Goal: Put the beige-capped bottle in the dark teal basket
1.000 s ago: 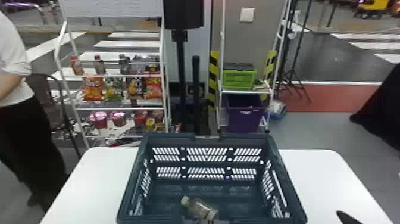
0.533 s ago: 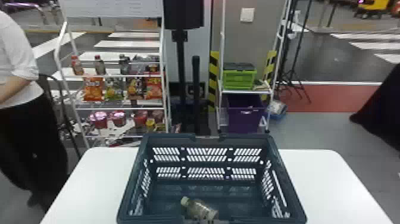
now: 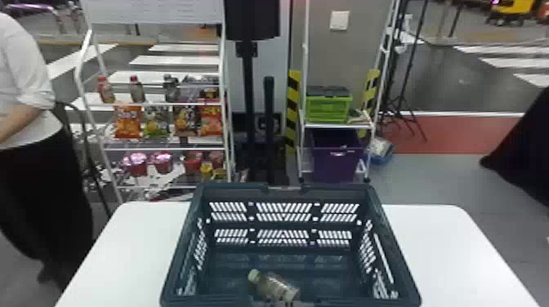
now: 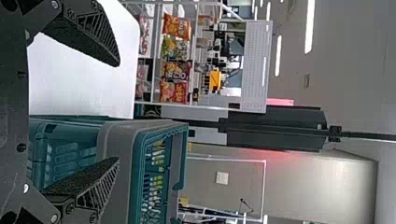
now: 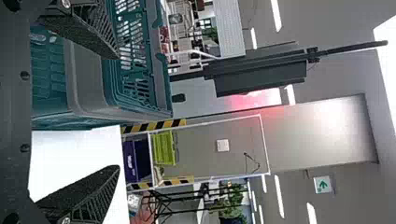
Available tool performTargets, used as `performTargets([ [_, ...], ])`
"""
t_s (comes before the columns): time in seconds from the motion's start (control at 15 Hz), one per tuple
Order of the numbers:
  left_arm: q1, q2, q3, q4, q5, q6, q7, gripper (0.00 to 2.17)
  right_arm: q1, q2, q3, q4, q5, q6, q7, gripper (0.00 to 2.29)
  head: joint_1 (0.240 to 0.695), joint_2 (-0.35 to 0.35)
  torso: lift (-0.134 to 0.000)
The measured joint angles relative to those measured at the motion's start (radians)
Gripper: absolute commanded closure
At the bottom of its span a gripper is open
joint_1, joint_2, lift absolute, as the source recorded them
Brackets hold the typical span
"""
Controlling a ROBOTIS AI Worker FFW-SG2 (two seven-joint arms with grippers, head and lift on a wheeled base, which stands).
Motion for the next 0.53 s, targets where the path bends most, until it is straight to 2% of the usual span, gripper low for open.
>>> performTargets([
  [0.53, 0.002, 0.000, -0.002, -0.003, -0.003, 0.000, 0.000, 0.17, 0.004, 0.001, -0.003, 0.010, 0.004, 0.000, 0.000, 0.05, 0.499, 0.000, 0.000],
])
